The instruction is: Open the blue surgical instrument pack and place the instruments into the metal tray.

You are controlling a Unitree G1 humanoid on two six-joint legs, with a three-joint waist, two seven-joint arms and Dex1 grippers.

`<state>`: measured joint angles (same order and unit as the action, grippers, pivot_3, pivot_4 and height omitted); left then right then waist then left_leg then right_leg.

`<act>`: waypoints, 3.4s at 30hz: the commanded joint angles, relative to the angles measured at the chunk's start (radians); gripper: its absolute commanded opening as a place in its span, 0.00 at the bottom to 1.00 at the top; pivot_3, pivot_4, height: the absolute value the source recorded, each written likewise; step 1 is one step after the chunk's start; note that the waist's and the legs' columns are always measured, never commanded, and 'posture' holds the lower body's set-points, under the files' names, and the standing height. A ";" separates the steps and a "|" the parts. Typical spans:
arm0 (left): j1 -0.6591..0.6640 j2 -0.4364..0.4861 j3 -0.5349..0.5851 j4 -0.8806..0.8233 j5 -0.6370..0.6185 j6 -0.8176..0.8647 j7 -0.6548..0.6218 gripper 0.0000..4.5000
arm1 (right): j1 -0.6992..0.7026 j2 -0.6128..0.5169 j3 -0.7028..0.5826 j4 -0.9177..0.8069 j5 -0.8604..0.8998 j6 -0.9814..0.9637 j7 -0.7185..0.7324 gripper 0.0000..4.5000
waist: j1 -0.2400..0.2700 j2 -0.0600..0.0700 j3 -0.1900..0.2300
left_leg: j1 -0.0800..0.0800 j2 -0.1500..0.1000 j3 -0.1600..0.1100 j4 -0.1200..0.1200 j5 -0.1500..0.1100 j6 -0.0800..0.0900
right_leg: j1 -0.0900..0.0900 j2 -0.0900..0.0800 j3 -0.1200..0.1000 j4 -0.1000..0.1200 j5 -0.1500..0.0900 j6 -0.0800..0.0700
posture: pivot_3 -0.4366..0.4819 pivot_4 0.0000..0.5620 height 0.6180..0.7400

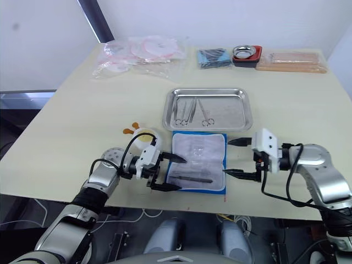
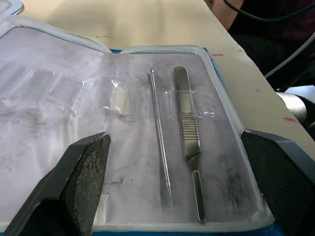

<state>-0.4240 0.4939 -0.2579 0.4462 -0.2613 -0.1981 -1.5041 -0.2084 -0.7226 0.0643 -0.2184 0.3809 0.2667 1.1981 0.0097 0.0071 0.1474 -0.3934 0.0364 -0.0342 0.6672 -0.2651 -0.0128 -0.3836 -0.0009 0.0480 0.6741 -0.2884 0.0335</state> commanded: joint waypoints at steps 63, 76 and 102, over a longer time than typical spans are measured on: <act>0.058 0.054 -0.020 0.020 0.062 0.058 0.017 1.00 | -0.104 0.137 0.282 0.153 -0.277 -0.125 -0.060 0.01 | -0.023 -0.001 0.000 | 0.002 0.001 0.000 0.000 0.000 0.000 | 0.000 0.001 0.001 0.003 0.000 -0.001 | 0.48 0.27 1.00; 0.054 0.045 -0.020 0.030 0.064 0.055 0.019 1.00 | -0.110 0.051 0.261 0.017 -0.265 -0.075 -0.049 0.01 | -0.024 -0.002 0.000 | 0.002 0.001 0.001 0.000 0.000 0.000 | 0.000 0.001 0.001 0.003 0.000 -0.001 | 0.48 0.27 1.00; 0.044 0.026 -0.027 0.047 0.068 0.047 0.024 1.00 | -0.162 -0.134 0.213 -0.112 -0.282 -0.034 -0.004 0.01 | -0.020 -0.002 0.001 | 0.001 0.001 0.000 0.000 0.000 0.000 | 0.000 0.001 0.001 0.003 0.000 -0.001 | 0.48 0.27 1.00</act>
<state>-0.4038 0.5172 -0.2516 0.4168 -0.2600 -0.1817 -1.5025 -0.3541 -0.8389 0.3250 -0.2993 0.0913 0.2403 1.1839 -0.0106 0.0046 0.1479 -0.3920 0.0370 -0.0339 0.6670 -0.2652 -0.0126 -0.3839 -0.0001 0.0489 0.6766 -0.2883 0.0328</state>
